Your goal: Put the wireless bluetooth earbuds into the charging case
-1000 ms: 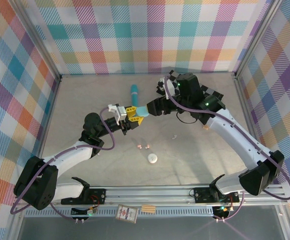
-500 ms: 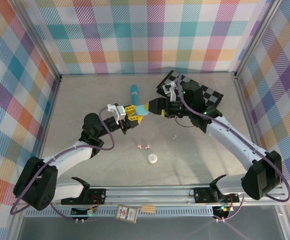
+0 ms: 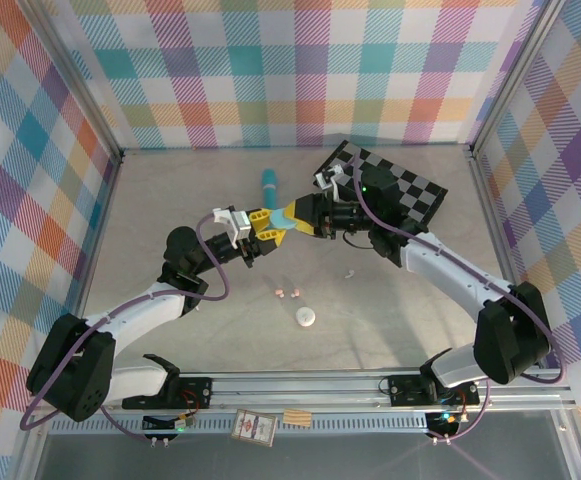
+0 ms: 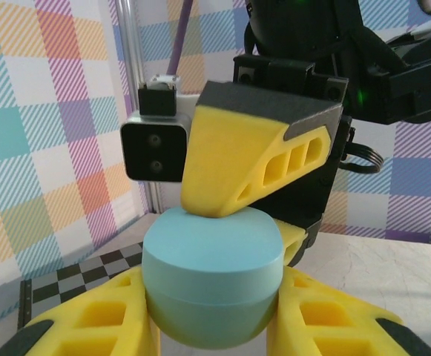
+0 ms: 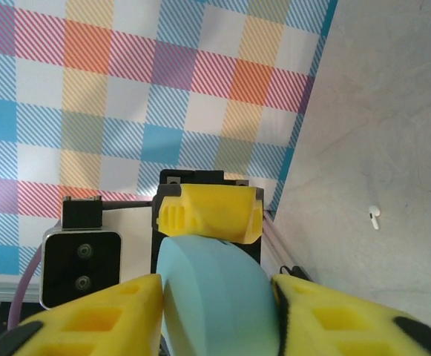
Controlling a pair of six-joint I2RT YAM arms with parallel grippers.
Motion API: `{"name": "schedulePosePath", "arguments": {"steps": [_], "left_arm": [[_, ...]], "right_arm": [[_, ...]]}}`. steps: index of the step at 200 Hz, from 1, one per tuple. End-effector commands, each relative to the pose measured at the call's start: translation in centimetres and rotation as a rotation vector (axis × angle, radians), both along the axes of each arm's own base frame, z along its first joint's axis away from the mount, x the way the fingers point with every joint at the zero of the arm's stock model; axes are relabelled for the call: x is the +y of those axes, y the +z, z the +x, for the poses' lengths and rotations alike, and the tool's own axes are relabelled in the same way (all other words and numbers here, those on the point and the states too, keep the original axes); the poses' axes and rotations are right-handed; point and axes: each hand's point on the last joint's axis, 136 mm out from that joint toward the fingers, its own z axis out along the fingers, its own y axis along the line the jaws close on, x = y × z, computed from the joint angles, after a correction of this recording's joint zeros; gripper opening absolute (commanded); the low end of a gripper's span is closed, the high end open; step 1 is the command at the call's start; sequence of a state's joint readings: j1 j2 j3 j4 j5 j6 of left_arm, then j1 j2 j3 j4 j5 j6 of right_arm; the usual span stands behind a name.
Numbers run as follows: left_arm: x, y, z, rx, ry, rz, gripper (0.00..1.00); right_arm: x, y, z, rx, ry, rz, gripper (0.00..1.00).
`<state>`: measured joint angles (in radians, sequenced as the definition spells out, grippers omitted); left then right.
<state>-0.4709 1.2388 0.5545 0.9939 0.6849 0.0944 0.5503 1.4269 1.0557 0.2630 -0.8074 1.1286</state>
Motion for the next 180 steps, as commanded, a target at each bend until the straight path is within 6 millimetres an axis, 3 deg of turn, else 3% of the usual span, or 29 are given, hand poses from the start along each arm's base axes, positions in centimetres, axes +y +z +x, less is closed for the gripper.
{"name": "schedulePosePath", "arguments": {"steps": [1, 24, 52, 76, 95, 145, 180], "left_arm": [[-0.2, 1.3, -0.8, -0.043, -0.021, -0.008, 0.27], [-0.1, 0.7, -0.7, -0.032, 0.0, 0.021, 0.34], [0.2, -0.3, -0.1, 0.007, 0.043, 0.062, 0.6], [0.6, -1.5, 0.2, 0.041, 0.075, 0.1, 0.88], [0.8, -2.9, 0.3, 0.079, 0.109, 0.151, 0.99], [0.3, -7.6, -0.1, 0.157, 0.159, 0.35, 1.0], [-0.2, -9.5, -0.7, 0.186, 0.149, 0.406, 1.0]], "right_arm": [[0.2, 1.2, -0.3, -0.033, 0.021, 0.045, 0.34], [-0.2, 0.4, 0.4, -0.031, -0.02, 0.011, 0.29], [-1.6, -1.2, 1.9, -0.054, -0.12, -0.076, 0.27], [-3.3, -3.6, 4.0, -0.045, -0.217, -0.145, 0.25], [-5.0, -6.4, 5.9, -0.031, -0.319, -0.242, 0.23], [-8.0, -13.4, 10.9, -0.028, -0.464, -0.506, 0.22], [-7.3, -17.2, 14.2, -0.015, -0.454, -0.586, 0.21]]}}
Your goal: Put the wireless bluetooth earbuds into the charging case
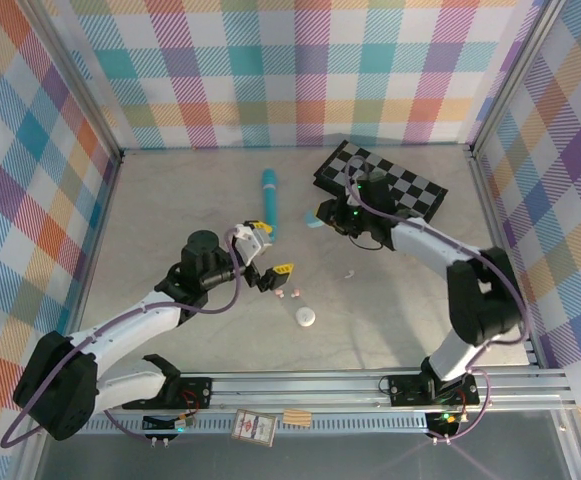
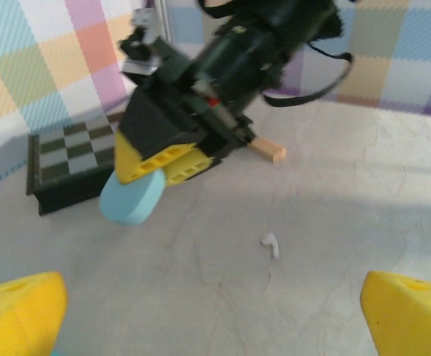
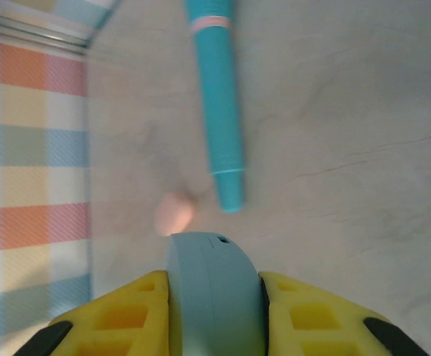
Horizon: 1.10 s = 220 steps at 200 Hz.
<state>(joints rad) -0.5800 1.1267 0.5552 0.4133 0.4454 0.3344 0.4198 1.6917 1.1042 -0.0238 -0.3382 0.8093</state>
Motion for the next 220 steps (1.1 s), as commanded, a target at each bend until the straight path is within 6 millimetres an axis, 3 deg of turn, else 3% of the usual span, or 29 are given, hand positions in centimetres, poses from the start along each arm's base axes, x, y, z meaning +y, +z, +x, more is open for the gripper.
{"name": "schedulePosePath", "arguments": {"steps": [1, 35, 83, 113, 141, 174, 220], "left_arm": [[0.0, -0.9, 0.1, 0.002, 0.013, 0.062, 1.0], [0.3, -1.6, 0.1, 0.018, 0.029, 0.088, 1.0], [1.0, -1.8, 0.7, 0.019, 0.083, 0.099, 1.0], [2.9, -1.5, 1.8, 0.046, 0.176, 0.063, 1.0], [5.7, -1.5, 4.2, 0.105, 0.348, 0.03, 1.0], [9.1, -3.7, 6.6, 0.198, 0.526, 0.162, 1.0], [13.0, -8.2, 8.8, 0.372, 0.67, 0.439, 1.0]], "right_arm": [[0.0, -0.8, 2.6, -0.054, 0.004, -0.085, 0.21], [0.7, -4.6, 5.6, -0.009, 0.019, -0.168, 0.22], [1.6, -9.4, 8.0, 0.076, 0.025, -0.196, 0.24], [1.0, -10.7, 8.8, 0.087, 0.007, -0.225, 0.3], [0.1, -9.7, 9.1, 0.053, 0.003, -0.267, 0.49], [-1.0, -5.9, 8.8, -0.045, 0.011, -0.32, 0.73], [-2.5, -1.3, 5.7, -0.146, 0.02, -0.32, 0.8]]}}
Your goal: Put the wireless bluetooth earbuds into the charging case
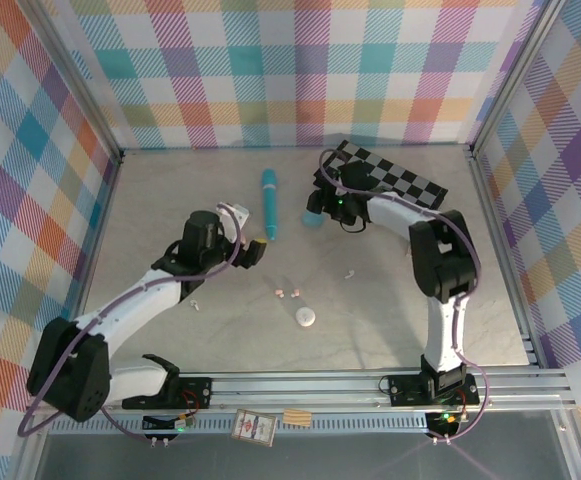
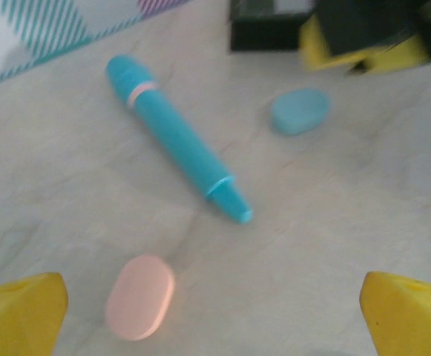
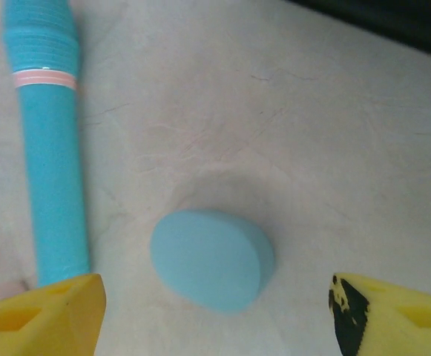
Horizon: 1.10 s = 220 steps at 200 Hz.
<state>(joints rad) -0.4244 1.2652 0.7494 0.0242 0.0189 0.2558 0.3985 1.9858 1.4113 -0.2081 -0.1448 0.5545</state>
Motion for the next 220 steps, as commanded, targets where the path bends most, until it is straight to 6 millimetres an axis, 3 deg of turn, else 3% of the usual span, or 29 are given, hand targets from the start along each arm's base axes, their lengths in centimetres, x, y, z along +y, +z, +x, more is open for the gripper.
{"name": "schedulePosePath", "arguments": {"steps": [1, 24, 59, 126, 153, 174, 192, 220], "left_arm": [[3.0, -3.1, 0.2, 0.155, 0.093, 0.158, 1.0], [4.4, -4.8, 1.2, 0.243, 0.134, 0.243, 0.98], [5.4, -7.5, 1.8, 0.424, 0.131, 0.332, 0.96], [4.5, -12.1, 2.9, 0.602, 0.051, 0.392, 0.88], [4.7, -13.3, 3.5, 0.623, 0.065, 0.422, 0.8], [4.6, -13.9, 3.8, 0.629, 0.061, 0.429, 0.61], [4.4, -14.1, 3.9, 0.625, 0.056, 0.419, 0.6], [4.2, -14.2, 3.9, 0.627, 0.048, 0.408, 0.48]], "right_arm": [[-1.0, 4.3, -1.2, -0.102, 0.026, -0.005, 0.81], [-1.8, 5.7, -3.4, -0.123, 0.047, -0.013, 0.82], [-3.1, 5.9, -5.8, -0.121, 0.054, -0.039, 0.82], [-3.3, 5.5, -6.7, -0.102, 0.046, -0.033, 0.81], [-3.2, 5.3, -6.8, -0.095, 0.05, -0.025, 0.81], [-3.2, 5.0, -6.9, -0.085, 0.049, -0.021, 0.8], [-3.0, 4.7, -7.0, -0.074, 0.054, -0.011, 0.8], [-2.8, 4.9, -7.1, -0.072, 0.056, 0.004, 0.8]]}}
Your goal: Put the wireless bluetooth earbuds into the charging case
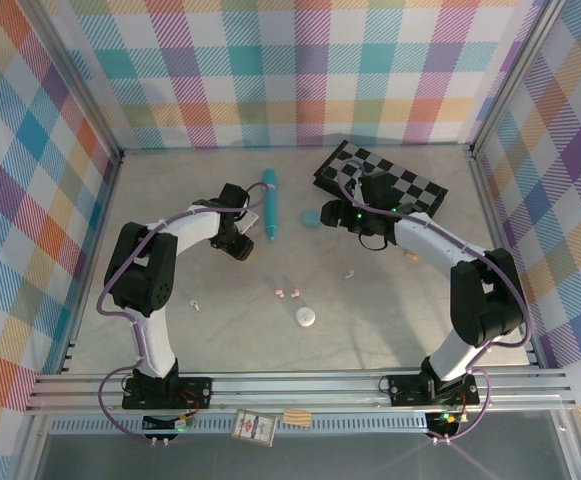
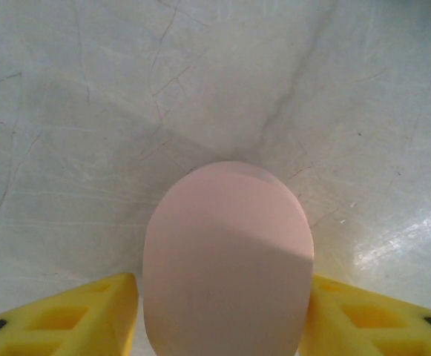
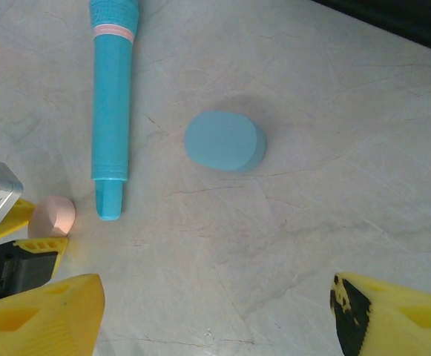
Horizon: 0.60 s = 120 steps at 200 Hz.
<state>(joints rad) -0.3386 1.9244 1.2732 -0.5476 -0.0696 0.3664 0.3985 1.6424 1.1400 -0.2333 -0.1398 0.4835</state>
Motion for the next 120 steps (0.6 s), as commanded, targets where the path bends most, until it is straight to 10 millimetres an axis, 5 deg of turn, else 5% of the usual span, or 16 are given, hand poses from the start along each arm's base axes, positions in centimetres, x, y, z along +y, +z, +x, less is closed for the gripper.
{"name": "schedulePosePath", "arguments": {"steps": [1, 62, 120], "left_arm": [[0.4, -0.4, 0.0, 0.02, 0.002, 0.014, 0.48], [-1.6, 3.0, -0.8, -0.066, -0.021, -0.125, 0.36], [-7.9, 9.0, -3.6, -0.233, -0.246, -0.433, 0.35]], "right_arm": [[0.1, 0.2, -0.4, 0.007, 0.008, 0.025, 0.8], [1.4, 3.0, -2.1, 0.004, 0.057, 0.143, 0.8], [3.6, 6.5, -6.2, 0.046, 0.212, 0.339, 0.78]]}}
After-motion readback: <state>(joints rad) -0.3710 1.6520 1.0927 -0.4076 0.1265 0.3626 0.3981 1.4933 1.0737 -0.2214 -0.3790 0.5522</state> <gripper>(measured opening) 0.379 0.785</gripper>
